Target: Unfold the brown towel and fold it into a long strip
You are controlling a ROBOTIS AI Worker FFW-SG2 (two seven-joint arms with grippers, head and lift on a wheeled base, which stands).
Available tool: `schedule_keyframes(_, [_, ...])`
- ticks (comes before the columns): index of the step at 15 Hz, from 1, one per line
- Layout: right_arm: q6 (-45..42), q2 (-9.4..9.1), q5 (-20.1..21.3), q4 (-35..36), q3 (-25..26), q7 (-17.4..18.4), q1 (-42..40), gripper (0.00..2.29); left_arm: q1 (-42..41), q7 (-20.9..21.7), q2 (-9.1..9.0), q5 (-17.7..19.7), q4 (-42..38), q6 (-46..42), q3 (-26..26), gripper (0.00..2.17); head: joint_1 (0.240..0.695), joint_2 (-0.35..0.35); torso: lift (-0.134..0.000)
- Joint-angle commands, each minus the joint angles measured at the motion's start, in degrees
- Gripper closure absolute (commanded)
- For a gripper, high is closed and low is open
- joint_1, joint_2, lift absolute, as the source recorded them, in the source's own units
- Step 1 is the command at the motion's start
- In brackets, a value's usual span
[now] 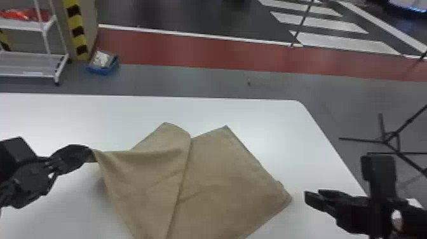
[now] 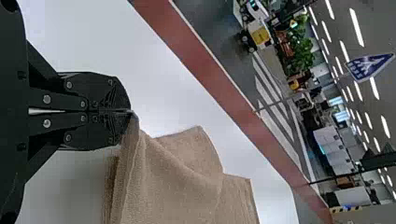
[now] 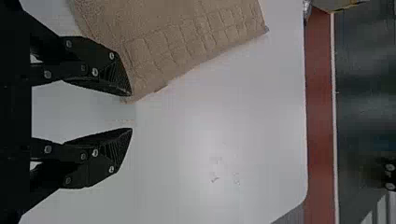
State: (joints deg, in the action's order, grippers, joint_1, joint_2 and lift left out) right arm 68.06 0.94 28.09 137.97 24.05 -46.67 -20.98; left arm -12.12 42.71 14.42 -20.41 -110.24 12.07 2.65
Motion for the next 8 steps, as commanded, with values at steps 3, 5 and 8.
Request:
schedule_keyframes(3, [-37.9, 0.47, 23.8, 3.8, 0.2, -13.0, -7.1, 0.07, 0.0, -0.1, -0.09, 0.6, 0.3, 0.5, 1.0, 1.91, 0.695, -0.266, -0.115])
schedule_keyframes(5, [-47.5, 2.49, 37.7, 0.9, -2.4, -15.4, -8.0, 0.07, -0.3, 0.0, -0.09, 0.8, 0.2, 0.5, 1.1, 1.91, 0.695, -0.252, -0.115])
schedule_keyframes(8, [-57.7, 5.13, 48.6, -5.7, -4.9, -19.5, -6.8, 0.08, -0.7, 0.1, -0.09, 0.8, 0.3, 0.5, 1.2, 1.91, 0.695, -0.251, -0.115])
